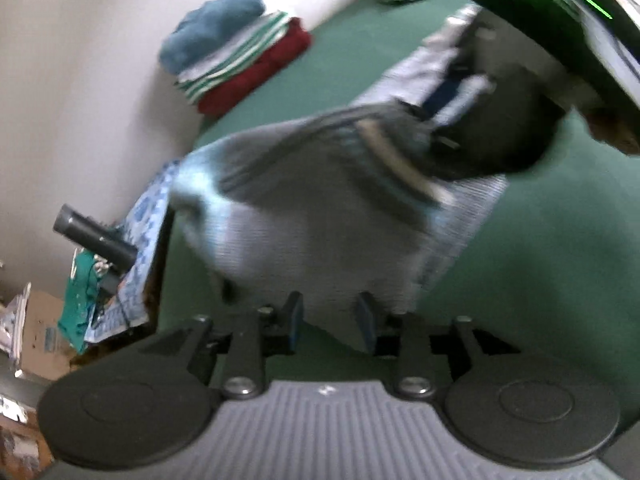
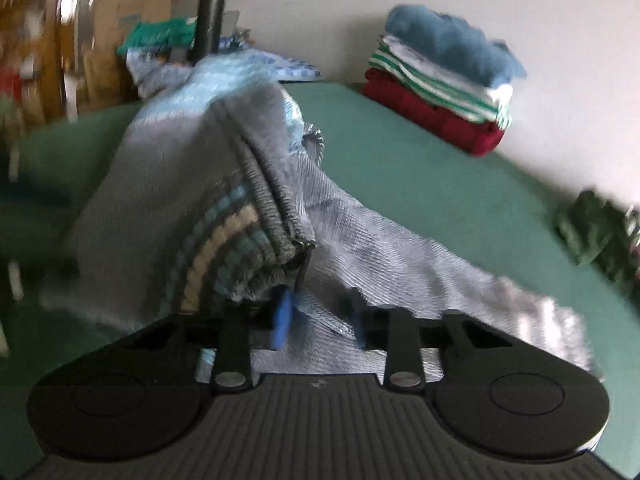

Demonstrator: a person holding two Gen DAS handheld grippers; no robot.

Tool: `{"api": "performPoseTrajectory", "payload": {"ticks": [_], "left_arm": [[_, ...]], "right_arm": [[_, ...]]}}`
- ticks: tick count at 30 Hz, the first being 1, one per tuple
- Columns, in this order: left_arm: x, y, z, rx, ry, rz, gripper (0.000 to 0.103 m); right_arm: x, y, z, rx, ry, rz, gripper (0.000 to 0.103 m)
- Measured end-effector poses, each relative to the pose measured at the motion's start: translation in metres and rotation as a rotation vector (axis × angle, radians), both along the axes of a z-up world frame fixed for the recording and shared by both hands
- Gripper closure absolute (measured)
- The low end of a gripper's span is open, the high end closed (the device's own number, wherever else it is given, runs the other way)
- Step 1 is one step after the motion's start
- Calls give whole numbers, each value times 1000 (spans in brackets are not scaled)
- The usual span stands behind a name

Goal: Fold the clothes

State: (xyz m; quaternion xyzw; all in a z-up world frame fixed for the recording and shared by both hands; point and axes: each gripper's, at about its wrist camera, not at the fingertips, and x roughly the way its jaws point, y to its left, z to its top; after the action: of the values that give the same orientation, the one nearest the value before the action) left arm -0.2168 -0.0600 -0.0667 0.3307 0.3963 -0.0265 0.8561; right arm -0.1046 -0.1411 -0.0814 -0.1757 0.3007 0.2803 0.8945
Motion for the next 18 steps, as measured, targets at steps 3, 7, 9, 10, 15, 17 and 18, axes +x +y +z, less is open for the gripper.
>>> {"api": "performPoseTrajectory", "payload": {"ticks": [3,7,9,10,15,17,18], "left_arm": [[7,-4,-3,1,-14,3,69],[23,3,4,-30,-27,35,91],[33,7,5,-23,-42,63,102],[38,10,6,-20,-49,77,103],[45,25,21,-48,-70,75,97],[33,25,24,-52,-76,34,89],[26,25,23,-51,-74,8,86]], "right_arm": [[5,-12,13,127,48,-61,99],[8,-43,50,329,56,-184,101],[6,-61,72,415,33,-231,101],[5,-69,82,445,18,-250,101],[-3,-111,128,592,-68,-331,101],[-8,-124,139,603,-108,-356,101],[-12,-129,143,595,-136,-377,101]]}}
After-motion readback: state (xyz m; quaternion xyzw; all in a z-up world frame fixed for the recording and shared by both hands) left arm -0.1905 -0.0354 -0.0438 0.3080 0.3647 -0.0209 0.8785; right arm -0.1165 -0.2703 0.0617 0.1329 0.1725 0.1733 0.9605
